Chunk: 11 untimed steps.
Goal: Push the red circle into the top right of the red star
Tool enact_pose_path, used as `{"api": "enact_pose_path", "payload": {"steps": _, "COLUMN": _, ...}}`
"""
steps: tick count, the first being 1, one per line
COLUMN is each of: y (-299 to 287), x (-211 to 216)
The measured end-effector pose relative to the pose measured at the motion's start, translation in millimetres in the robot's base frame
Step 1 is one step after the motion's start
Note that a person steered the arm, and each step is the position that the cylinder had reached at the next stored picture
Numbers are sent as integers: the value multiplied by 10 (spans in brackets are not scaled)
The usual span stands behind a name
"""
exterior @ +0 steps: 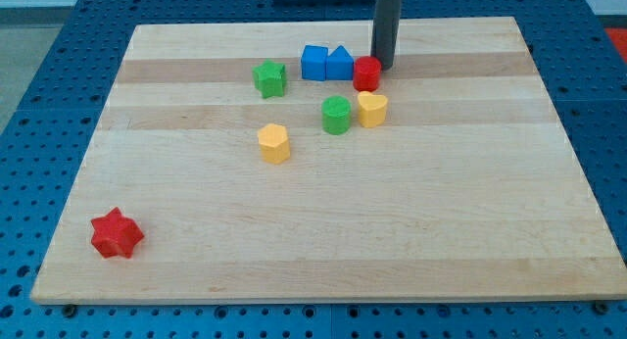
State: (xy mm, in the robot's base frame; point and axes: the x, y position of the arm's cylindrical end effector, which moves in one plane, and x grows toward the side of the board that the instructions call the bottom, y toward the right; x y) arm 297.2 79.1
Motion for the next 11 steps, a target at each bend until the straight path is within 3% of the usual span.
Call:
{"api": "enact_pose_path", "payload": {"steps": 2, "y": -117, "x": 390}}
{"api": "enact_pose_path", "payload": {"steps": 5, "y": -1395, "x": 871}}
{"api": "enact_pose_path", "payload": {"steps": 9, "y": -2284, "x": 431}}
{"api": "enact_pose_path", "payload": {"steps": 11, "y": -2658, "x": 677}}
